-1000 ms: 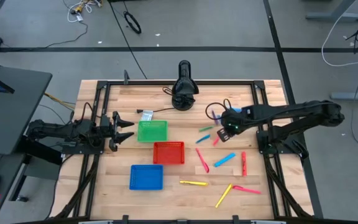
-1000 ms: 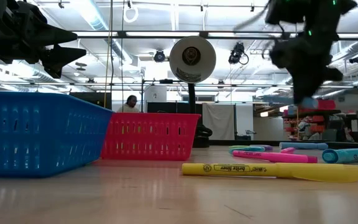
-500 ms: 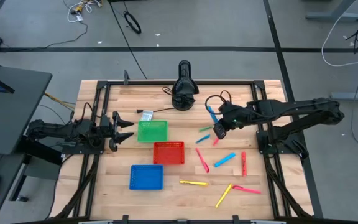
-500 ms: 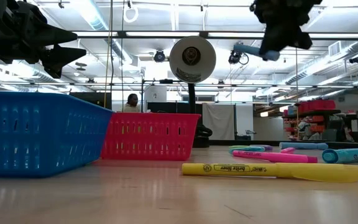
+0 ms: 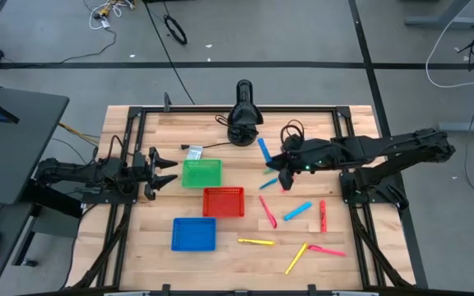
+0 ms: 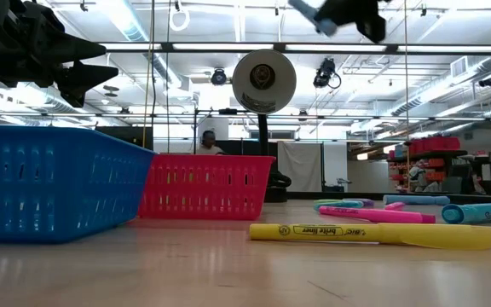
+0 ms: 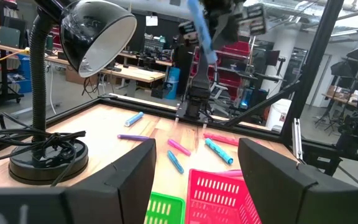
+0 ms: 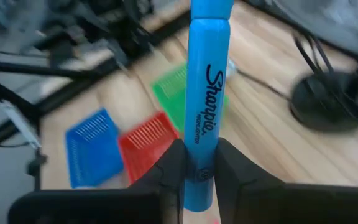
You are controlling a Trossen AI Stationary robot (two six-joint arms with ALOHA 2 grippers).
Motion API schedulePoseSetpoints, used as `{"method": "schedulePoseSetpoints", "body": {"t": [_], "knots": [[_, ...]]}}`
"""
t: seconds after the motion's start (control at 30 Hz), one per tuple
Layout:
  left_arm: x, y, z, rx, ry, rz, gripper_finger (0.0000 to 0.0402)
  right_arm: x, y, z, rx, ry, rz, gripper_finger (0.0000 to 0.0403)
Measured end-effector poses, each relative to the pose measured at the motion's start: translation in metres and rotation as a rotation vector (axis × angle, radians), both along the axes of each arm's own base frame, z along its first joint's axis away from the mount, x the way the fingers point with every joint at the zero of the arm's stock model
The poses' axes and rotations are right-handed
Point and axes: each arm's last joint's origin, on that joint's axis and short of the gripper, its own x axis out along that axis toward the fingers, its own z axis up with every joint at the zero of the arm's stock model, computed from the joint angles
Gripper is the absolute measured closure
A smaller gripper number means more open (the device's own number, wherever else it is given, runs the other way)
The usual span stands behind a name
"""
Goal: Pick & Place Markers
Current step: Put the middle blue highlighter pen into the blue bin
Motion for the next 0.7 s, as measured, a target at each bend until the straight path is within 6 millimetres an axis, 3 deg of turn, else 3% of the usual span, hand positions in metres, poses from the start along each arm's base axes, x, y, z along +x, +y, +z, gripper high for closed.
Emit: {"method": "schedulePoseSetpoints", "body": {"t": [0.7], "knots": [[0.0, 0.0, 0.0, -0.001, -0.001, 0.0, 0.0168, 0.014, 0.008, 0.04, -0.227, -0.4, 0.192, 0.0356]]}}
